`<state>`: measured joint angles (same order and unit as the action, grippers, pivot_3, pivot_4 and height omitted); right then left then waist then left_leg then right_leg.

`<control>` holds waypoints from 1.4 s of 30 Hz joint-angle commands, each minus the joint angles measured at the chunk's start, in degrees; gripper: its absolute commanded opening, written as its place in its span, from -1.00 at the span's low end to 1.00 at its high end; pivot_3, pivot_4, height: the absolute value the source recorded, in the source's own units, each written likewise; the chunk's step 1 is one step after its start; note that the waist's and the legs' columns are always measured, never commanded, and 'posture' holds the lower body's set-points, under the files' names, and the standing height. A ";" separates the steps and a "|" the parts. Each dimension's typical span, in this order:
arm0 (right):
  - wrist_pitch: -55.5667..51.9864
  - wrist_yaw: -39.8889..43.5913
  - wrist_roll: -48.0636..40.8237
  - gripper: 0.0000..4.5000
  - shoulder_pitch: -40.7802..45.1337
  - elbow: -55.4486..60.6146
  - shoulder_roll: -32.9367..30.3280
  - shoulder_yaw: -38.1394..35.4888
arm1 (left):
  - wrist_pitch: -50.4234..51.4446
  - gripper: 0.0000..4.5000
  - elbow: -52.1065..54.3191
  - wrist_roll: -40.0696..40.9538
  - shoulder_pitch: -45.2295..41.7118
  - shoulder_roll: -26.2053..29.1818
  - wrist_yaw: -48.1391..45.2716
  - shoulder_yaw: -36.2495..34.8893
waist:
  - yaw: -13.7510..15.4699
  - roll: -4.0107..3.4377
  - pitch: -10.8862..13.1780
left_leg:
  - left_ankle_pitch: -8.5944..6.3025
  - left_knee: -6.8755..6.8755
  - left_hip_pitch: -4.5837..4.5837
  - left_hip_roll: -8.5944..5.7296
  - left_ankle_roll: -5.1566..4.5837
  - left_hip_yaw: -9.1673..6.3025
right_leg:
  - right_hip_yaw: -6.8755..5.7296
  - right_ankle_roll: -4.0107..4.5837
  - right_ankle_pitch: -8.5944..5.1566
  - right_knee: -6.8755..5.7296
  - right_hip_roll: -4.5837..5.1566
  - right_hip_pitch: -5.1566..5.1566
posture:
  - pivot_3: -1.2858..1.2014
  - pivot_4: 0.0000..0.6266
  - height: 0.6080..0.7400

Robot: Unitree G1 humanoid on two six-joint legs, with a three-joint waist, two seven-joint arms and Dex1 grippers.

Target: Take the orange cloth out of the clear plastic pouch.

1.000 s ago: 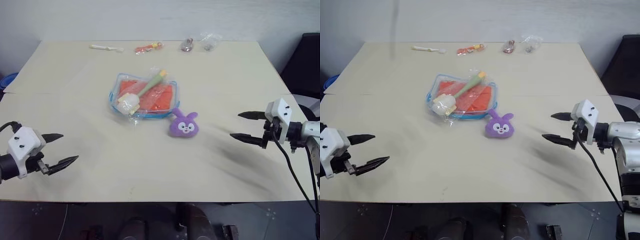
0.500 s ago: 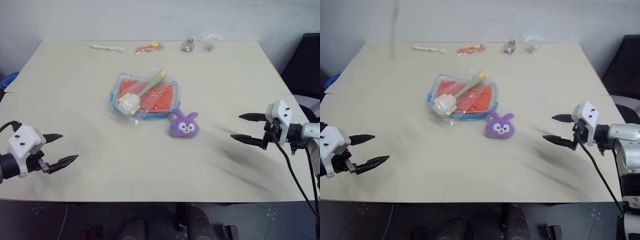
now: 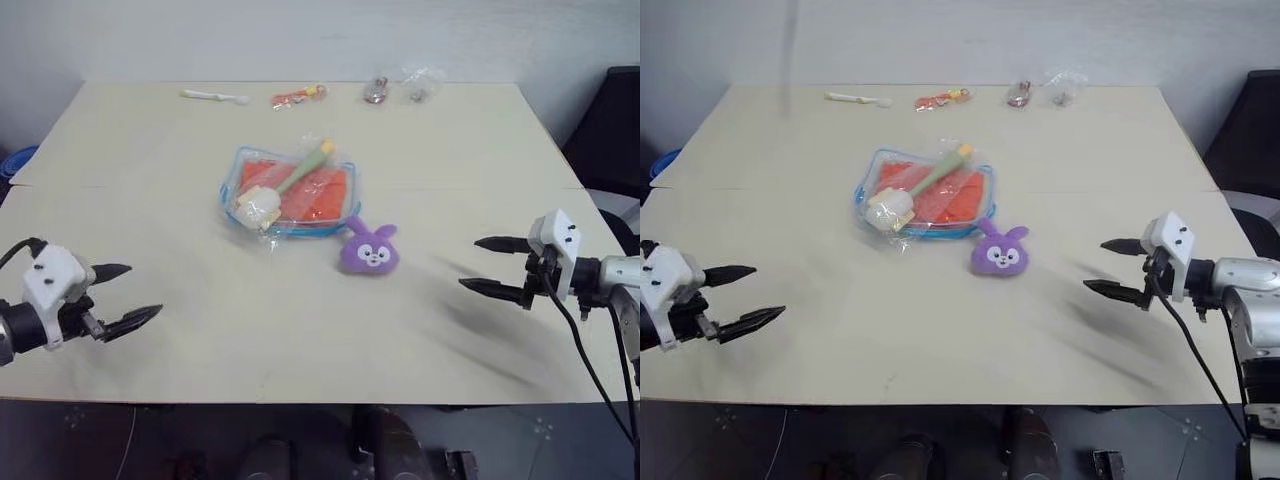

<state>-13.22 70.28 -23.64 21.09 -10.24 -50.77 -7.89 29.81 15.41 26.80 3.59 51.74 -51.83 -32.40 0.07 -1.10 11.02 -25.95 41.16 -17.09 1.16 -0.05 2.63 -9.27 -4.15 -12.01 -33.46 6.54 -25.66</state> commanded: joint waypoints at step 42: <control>-13.84 -18.34 -8.00 1.00 0.10 36.77 9.23 4.84 | -1.36 -0.34 -28.60 -18.75 -49.28 -19.49 20.22 31.03 | 1.20 0.28 -0.04 | 0.05 0.07 0.01 -0.20 -0.08 0.13 | 0.12 -0.18 0.11 0.02 -0.08 0.01 | 0.03 -0.52 1.00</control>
<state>-27.63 51.72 -31.44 20.25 26.16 -41.59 -2.59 28.16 -16.80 7.46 -45.81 30.47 -33.48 2.66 1.27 -0.82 10.98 -25.91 41.23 -17.07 0.97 -0.13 2.76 -9.16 -4.33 -11.90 -33.43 6.45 -25.66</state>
